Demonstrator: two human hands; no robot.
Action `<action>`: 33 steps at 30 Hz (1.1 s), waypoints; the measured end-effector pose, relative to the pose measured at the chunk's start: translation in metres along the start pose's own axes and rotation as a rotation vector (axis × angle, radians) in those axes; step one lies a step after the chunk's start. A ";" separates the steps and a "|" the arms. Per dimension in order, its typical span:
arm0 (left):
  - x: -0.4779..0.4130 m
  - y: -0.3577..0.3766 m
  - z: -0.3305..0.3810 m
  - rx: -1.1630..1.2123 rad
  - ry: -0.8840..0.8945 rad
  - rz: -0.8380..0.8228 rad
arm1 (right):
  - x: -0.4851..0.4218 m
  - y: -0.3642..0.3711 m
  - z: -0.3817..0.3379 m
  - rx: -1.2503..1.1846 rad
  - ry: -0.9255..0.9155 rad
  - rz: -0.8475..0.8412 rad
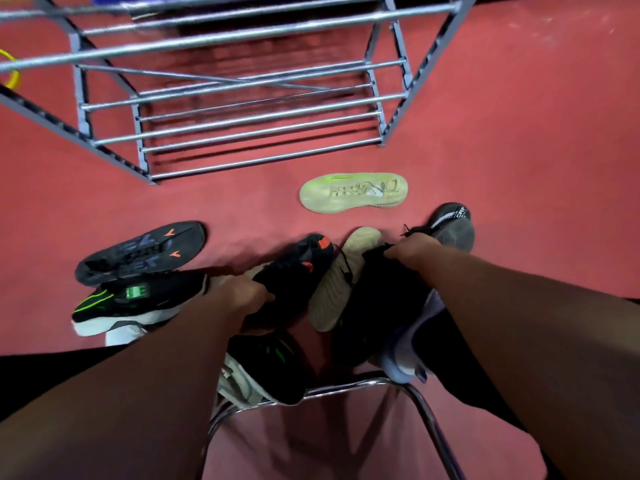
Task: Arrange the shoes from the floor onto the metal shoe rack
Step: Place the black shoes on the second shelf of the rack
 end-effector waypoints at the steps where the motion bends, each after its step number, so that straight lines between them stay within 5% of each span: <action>1: -0.001 0.000 -0.001 -0.006 -0.008 0.005 | 0.000 0.001 -0.003 0.038 -0.021 -0.002; 17: 0.104 -0.046 0.023 -0.011 0.137 -0.112 | 0.115 -0.017 -0.060 0.100 -0.014 -0.230; 21: 0.158 -0.070 0.017 -0.004 0.226 -0.085 | 0.167 -0.051 -0.087 0.040 -0.093 -0.147; 26: 0.229 -0.096 0.001 0.008 0.285 -0.074 | 0.241 -0.105 -0.110 -0.237 -0.259 0.080; 33: 0.283 -0.135 -0.021 0.426 0.518 -0.095 | 0.284 -0.121 -0.113 -0.828 -0.410 0.194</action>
Point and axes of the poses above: each hand's wrist, its own x-axis away from the middle knuckle, its own y-axis out of the palm, z = x × y, the point moved 7 cm from there along -x, towards the middle knuckle, and after that the axes turned 8 degrees about -y, right-handed, at the moved point
